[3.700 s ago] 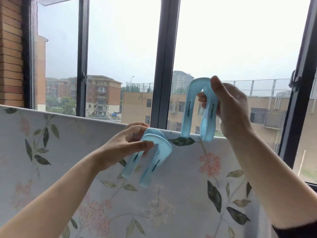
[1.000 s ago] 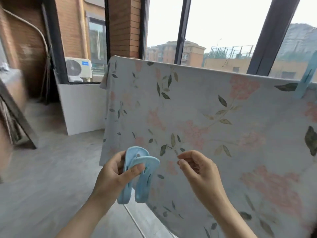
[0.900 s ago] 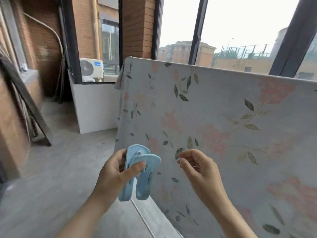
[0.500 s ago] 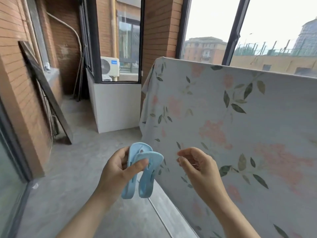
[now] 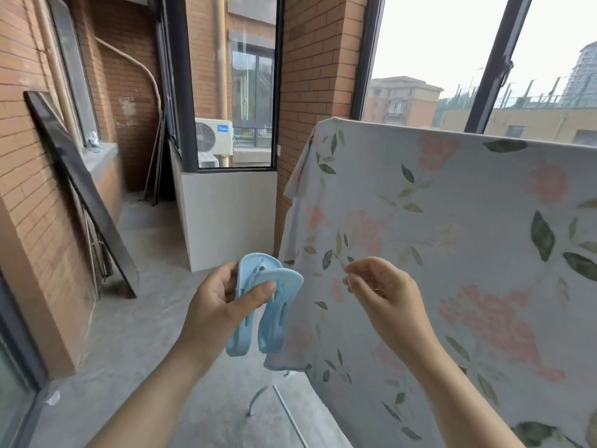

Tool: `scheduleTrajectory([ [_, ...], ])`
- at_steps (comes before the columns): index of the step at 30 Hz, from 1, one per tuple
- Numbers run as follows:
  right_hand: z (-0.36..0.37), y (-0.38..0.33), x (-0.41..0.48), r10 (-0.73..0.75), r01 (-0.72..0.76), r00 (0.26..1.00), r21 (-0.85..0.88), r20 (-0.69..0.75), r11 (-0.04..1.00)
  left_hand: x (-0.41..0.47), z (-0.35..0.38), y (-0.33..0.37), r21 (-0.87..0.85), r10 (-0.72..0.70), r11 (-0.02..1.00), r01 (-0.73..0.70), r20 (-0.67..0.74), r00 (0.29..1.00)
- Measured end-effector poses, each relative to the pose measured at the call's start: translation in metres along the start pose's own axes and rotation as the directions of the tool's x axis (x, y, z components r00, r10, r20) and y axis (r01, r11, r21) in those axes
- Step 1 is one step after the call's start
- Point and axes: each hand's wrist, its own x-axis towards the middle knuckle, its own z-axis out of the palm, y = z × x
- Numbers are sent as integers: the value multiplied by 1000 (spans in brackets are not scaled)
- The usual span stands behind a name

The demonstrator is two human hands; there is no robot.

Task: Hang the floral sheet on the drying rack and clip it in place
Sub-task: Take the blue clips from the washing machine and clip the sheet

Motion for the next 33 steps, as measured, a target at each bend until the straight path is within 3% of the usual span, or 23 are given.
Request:
scheduleTrajectory([
  [6, 54, 25, 76, 10, -11, 1000, -59, -15, 998, 94, -26, -27, -7, 11, 1000, -10, 52, 999],
  [17, 126, 29, 207, 9, -68, 969, -234, -246, 970, 306, -65, -35, -61, 125, 992, -111, 311, 942],
  [21, 125, 33, 245, 7, -99, 956, -301, -293, 949, 365, -47, -28, -143, 183, 980, -138, 387, 904],
  [28, 84, 37, 320, -140, -82, 880, -435, -453, 897, 452, 10, -11, -281, 320, 939, -198, 504, 802],
  [33, 45, 31, 375, -302, -95, 827, -647, -474, 756, 507, 58, 11, -337, 406, 908, -249, 558, 724],
])
